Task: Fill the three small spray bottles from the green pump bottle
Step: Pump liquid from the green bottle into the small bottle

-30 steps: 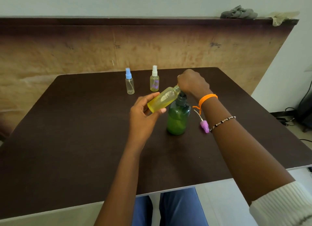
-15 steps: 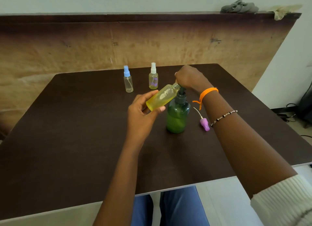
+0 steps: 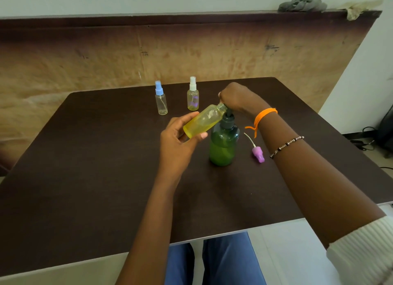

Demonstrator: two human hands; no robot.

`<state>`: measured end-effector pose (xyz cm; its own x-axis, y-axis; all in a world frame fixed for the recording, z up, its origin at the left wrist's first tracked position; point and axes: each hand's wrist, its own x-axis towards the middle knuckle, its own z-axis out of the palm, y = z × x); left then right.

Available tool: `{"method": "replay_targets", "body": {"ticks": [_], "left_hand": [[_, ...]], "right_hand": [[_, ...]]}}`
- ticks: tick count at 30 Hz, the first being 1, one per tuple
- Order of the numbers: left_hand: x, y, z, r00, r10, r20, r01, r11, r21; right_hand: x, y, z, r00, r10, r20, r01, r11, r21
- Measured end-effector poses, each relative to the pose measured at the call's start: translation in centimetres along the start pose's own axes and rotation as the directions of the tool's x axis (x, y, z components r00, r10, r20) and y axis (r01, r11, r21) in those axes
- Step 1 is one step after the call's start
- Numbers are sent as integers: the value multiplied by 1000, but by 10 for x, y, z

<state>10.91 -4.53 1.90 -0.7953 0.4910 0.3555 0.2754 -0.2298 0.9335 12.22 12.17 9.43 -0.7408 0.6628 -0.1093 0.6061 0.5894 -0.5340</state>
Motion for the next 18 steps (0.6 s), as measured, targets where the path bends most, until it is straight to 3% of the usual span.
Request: {"method": "replay_targets", "body": {"ticks": [10, 18], "left_hand": [[-1, -3, 1, 1000, -15, -19, 15, 1000, 12], [-1, 5, 1, 1000, -27, -13, 27, 1000, 5]], "right_hand": [[-1, 4, 9, 1000, 2, 5, -2, 995, 96], [-1, -1, 0, 999, 10, -41, -9, 1000, 9]]}}
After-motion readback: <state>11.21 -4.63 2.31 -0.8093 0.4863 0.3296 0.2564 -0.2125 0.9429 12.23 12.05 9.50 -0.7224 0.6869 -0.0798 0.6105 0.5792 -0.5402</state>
